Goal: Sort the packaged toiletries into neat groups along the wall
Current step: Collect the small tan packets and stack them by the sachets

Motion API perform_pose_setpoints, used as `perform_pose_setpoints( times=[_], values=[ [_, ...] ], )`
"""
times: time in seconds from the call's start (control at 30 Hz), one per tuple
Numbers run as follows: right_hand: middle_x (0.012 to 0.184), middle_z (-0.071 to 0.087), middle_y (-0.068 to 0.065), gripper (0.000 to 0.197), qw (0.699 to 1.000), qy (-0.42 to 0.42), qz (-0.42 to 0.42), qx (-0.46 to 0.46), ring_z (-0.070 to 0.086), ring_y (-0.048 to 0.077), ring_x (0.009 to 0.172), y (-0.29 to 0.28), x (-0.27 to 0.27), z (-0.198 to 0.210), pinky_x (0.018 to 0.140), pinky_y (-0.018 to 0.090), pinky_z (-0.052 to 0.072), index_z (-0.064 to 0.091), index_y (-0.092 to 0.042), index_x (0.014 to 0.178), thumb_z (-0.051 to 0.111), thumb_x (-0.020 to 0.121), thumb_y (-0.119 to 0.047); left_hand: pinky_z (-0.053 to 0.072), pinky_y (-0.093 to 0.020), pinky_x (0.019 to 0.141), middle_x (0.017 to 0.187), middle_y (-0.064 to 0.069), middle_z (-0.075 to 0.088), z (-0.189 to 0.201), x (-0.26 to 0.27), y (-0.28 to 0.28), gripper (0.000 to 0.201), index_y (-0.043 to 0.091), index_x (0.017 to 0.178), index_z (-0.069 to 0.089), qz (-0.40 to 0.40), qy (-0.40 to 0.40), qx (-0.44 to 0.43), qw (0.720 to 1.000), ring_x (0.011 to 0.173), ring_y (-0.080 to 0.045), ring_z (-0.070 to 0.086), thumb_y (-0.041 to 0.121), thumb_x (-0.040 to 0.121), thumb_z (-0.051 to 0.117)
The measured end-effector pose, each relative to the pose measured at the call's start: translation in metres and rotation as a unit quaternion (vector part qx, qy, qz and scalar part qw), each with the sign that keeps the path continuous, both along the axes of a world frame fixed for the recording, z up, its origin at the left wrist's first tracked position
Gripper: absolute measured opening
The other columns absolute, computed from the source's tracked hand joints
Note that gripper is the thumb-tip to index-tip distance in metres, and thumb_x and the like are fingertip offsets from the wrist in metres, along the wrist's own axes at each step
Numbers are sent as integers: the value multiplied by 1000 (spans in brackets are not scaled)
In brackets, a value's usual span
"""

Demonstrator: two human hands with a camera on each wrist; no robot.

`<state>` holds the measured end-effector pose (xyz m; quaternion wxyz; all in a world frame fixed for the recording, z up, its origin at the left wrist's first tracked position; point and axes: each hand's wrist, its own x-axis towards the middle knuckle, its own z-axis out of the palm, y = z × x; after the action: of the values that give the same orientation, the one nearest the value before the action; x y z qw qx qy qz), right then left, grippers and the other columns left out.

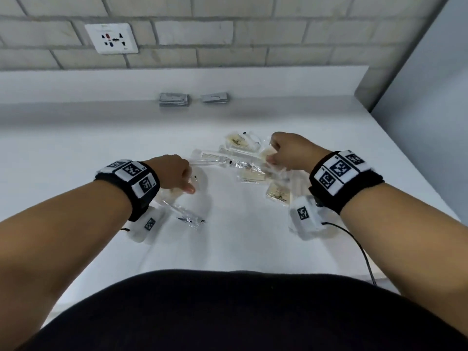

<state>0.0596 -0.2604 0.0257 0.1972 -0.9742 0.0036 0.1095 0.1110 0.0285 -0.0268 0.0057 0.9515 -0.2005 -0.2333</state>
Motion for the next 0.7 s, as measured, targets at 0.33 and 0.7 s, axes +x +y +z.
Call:
perform_pose_setpoints(
  times=[0.33, 0.7],
  values=[
    [103, 66, 8, 56, 981, 157, 8, -116, 53, 14, 61, -6, -44, -23, 54, 25, 43, 51, -8, 120, 78, 76, -28, 37, -27, 58, 73, 3, 60, 20, -4, -95, 35, 23, 87, 53, -64, 55, -162, 983, 60, -13, 56, 42, 71, 78],
    [128, 40, 6, 72, 975, 159, 2, -158, 55, 28, 109, -14, -32, -36, 87, 39, 50, 46, -20, 127, 80, 68, -42, 43, -30, 69, 85, 2, 48, -10, -5, -146, 38, 17, 87, 60, -103, -69, -151, 981, 83, -21, 52, 42, 66, 80]
  ],
)
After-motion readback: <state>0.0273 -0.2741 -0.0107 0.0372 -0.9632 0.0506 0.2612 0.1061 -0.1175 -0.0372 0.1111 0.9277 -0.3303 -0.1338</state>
